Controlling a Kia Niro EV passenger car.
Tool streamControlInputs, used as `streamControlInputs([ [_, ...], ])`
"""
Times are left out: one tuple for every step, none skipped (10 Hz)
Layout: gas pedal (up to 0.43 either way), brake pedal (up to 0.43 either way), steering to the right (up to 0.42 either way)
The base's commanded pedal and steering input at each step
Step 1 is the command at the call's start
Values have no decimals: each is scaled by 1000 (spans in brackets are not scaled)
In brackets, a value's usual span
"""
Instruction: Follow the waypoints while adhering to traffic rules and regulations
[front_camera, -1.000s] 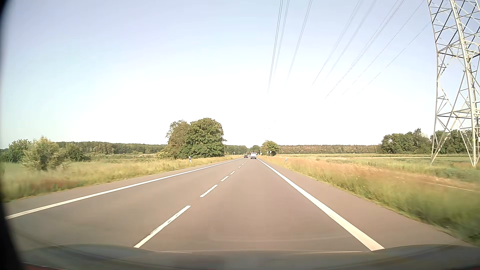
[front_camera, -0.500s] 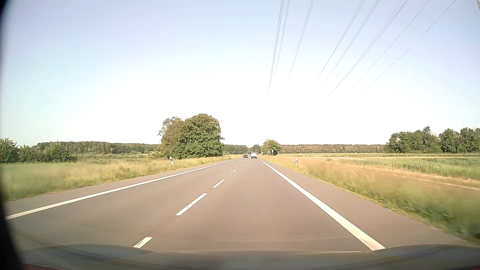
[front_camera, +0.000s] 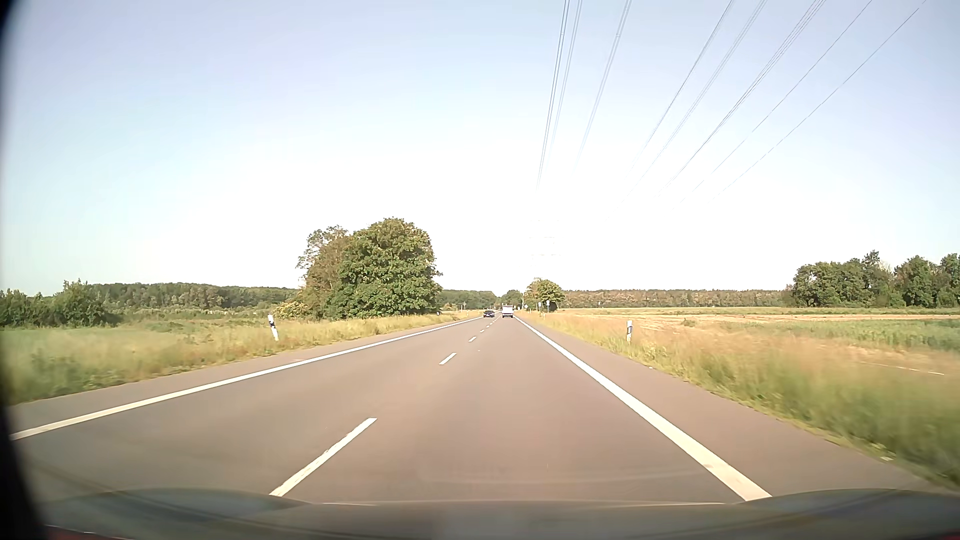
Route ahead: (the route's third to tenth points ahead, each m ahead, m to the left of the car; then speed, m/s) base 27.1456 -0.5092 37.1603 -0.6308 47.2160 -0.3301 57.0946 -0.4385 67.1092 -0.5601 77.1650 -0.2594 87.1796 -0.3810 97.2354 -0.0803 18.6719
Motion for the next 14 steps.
streamControlInputs([
  [169, 30, 0],
  [169, 24, 0],
  [169, 30, 0],
  [169, 30, 0],
  [169, 30, 0],
  [169, 30, 0],
  [169, 30, 0],
  [169, 30, -1],
  [169, 30, -2],
  [169, 24, -2],
  [169, 30, -2],
  [169, 24, -1],
  [169, 30, -1],
  [169, 24, -1],
])
